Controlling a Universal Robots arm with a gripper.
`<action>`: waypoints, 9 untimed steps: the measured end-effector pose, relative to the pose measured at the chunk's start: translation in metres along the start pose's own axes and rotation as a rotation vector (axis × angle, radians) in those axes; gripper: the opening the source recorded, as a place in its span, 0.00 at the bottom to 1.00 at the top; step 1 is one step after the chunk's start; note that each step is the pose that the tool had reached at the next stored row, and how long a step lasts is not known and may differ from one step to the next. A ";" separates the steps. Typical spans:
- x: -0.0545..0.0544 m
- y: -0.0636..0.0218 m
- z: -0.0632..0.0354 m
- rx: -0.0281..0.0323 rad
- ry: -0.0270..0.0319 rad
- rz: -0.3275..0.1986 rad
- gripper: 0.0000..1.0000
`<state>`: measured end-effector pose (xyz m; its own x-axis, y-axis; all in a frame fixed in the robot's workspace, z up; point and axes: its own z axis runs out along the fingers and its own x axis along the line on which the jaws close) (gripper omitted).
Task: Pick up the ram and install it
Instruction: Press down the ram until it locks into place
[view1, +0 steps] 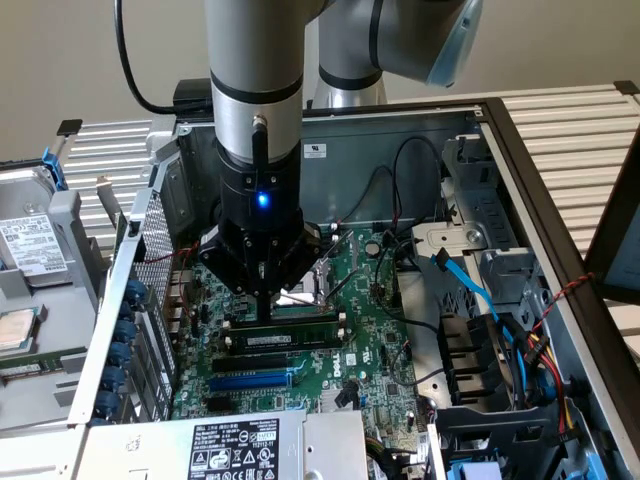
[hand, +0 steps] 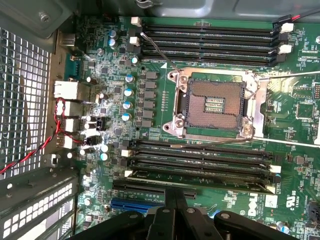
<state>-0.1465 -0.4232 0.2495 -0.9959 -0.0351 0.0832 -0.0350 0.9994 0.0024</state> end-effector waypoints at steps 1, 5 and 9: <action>0.000 0.0000 0.0000 0.0000 0.0000 0.000 0.10; 0.000 0.0000 0.0000 0.0000 0.0000 0.000 0.10; 0.000 0.0000 0.0000 0.0000 0.0000 0.001 0.10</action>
<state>-0.1466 -0.4233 0.2495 -0.9960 -0.0337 0.0832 -0.0337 0.9994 0.0023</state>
